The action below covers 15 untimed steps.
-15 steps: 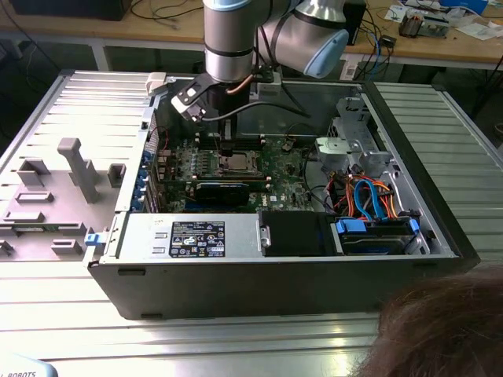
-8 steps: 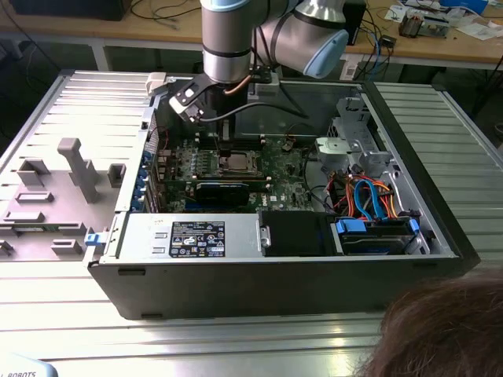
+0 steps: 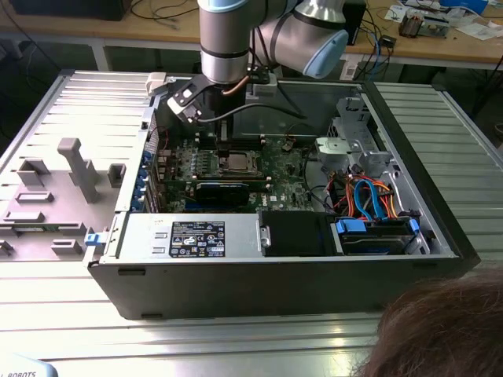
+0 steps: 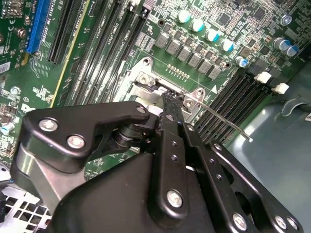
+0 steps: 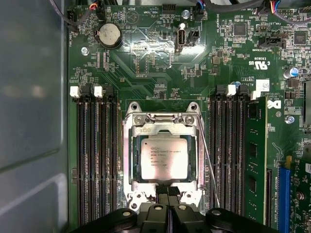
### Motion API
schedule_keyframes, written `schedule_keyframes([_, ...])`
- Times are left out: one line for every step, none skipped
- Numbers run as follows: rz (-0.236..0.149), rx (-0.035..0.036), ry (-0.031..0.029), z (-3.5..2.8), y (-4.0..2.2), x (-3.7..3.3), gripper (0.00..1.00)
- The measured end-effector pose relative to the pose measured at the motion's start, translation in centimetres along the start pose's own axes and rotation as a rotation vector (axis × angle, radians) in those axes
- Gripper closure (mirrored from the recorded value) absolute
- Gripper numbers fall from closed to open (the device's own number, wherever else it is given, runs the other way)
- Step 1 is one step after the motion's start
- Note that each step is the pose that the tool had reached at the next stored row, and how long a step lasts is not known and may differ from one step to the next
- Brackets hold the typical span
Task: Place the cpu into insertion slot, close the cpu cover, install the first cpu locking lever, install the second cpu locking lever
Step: 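Close the cpu cover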
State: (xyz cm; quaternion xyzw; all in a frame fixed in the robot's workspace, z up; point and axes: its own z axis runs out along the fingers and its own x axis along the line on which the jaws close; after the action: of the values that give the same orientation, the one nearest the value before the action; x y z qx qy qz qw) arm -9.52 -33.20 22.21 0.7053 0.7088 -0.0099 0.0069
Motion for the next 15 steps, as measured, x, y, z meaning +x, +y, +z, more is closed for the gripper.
schedule_keyframes([0.0, 0.0, 0.0, 0.01, -0.03, 0.0, 0.89])
schedule_keyframes([0.0, 0.0, 0.0, 0.02, -0.06, 0.0, 0.89])
schedule_keyframes([0.0, 0.0, -0.0001, 0.03, -0.09, 0.0, 0.89])
schedule_keyframes([0.0, 0.0, -0.0001, 0.04, -0.12, 0.0, 0.89])
schedule_keyframes([0.0, 0.0, 0.0, 0.05, -0.15, 0.0, 0.89])
schedule_keyframes([0.0, 0.0001, -0.0001, 0.07, -0.19, 0.0, 0.89])
schedule_keyframes([0.0, 0.0, 0.0, 0.09, -0.24, 0.0, 0.89])
schedule_keyframes([0.0, -0.0001, 0.0, 0.1, -0.28, 0.0, 0.89])
schedule_keyframes([0.0, 0.0001, -0.0001, 0.11, -0.34, 0.0, 0.89])
schedule_keyframes([0.0, 0.0, 0.0, 0.14, -0.48, 0.0, 0.89])
schedule_keyframes([0.0, 0.0, 0.0, 0.16, -0.57, 0.01, 0.89])
schedule_keyframes([0.0, 0.0, -0.0001, 0.18, -0.66, 0.0, 0.89])
schedule_keyframes([0.0, 0.0, 0.0, 0.19, -0.74, 0.01, 0.89])
schedule_keyframes([0.0, 0.0001, -0.0001, 0.21, -0.82, 0.01, 0.89])
schedule_keyframes([0.0, 0.0001, 0.0, 0.22, -0.87, 0.01, 0.89])
